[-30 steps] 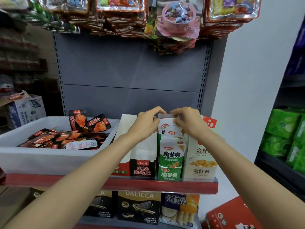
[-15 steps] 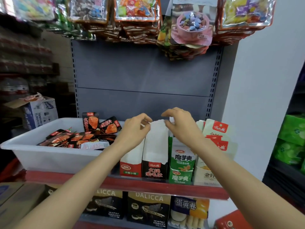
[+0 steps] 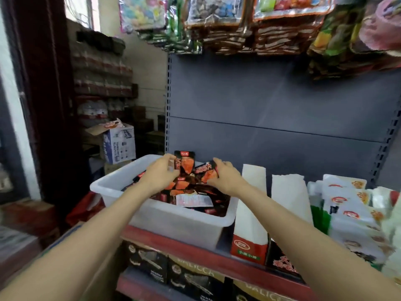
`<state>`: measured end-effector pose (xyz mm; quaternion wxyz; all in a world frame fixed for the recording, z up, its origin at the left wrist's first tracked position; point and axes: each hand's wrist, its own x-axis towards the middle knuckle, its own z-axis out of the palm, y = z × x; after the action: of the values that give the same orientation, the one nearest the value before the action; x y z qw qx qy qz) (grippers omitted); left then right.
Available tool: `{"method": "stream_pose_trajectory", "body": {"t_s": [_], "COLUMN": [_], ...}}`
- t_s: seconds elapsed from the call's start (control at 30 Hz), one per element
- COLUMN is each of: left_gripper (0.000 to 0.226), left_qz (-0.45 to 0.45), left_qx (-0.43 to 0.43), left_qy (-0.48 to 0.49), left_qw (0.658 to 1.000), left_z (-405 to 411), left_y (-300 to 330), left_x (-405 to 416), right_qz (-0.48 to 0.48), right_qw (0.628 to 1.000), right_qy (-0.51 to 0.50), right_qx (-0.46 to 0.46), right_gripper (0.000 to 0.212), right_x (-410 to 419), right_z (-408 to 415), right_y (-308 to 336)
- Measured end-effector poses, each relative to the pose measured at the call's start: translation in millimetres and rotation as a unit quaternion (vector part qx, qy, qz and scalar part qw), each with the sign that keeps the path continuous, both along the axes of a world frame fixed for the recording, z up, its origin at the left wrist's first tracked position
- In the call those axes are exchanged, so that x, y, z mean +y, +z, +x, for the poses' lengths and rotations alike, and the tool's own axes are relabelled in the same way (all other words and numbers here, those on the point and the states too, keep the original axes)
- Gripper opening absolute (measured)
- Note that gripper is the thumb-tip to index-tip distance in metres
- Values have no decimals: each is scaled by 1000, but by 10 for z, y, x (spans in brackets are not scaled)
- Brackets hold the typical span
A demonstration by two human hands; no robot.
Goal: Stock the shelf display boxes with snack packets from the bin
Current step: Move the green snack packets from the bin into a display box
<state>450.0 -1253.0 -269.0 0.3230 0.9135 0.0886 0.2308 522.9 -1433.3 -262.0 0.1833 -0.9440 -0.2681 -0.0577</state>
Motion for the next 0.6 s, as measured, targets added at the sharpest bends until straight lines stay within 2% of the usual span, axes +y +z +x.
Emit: {"method": "stream_pose_trajectory", "body": {"t_s": [0.17,0.27,0.33,0.4,0.47,0.6], "left_gripper": [84,96,94,91,87,73], "left_qz": [33,54,70,81,78,64], "left_qx": [65,130,168,192,193,132], "left_qy": [-42,-41,-44,-55,-59,-52], "left_qw": [996,989,982,976,976,988], "left_z": [585,826,944,1030,1076,1046], "left_y": [-48,-139,-213,-261,-287,-283], "left_x": [123,145,157,155,159,178], "right_qz": [-7,-6,14,33,45,89], "right_qw": [997,997,999,997,995,994], "right_qy": [-12,-14,-36,-69,-85,-60], "right_qx": [74,81,37,-9,-5,-2], "right_gripper": [92,90,72,44,23,11], "right_x": [173,284,347,366,356,350], "right_z": [513,730,858,987,1060,1053], "right_y": [0,-43,-93,-118,-119,-109]}}
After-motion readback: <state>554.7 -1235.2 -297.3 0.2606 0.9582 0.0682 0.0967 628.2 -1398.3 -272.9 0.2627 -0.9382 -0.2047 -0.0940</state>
